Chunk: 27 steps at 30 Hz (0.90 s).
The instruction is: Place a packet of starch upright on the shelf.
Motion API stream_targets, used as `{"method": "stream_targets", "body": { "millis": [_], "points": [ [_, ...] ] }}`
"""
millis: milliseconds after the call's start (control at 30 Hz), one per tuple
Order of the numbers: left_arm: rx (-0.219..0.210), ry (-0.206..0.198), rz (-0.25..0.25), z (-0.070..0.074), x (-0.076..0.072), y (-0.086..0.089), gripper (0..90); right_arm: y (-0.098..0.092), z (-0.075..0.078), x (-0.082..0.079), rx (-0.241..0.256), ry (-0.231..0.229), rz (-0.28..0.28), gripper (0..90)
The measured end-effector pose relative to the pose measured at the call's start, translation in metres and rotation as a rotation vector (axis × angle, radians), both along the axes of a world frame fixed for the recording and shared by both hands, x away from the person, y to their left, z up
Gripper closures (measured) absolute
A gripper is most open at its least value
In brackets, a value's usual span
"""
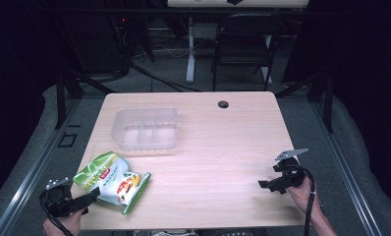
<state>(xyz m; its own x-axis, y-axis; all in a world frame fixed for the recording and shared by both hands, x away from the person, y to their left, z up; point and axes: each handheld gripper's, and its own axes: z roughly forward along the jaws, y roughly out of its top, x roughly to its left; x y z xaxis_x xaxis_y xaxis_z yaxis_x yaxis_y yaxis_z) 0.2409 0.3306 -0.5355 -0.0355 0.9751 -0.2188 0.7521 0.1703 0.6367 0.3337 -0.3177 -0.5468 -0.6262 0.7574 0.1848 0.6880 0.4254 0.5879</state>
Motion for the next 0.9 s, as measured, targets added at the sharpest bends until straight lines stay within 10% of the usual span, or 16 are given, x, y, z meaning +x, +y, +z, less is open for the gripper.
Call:
{"method": "stream_targets", "body": {
  "millis": [900],
  "points": [
    [-0.095,-0.027,0.014,-0.0032,0.0015,0.0072,0.1,0.0054,0.0028,0.0007,-0.005,-0.018,0.012,2.6]
  ]
}}
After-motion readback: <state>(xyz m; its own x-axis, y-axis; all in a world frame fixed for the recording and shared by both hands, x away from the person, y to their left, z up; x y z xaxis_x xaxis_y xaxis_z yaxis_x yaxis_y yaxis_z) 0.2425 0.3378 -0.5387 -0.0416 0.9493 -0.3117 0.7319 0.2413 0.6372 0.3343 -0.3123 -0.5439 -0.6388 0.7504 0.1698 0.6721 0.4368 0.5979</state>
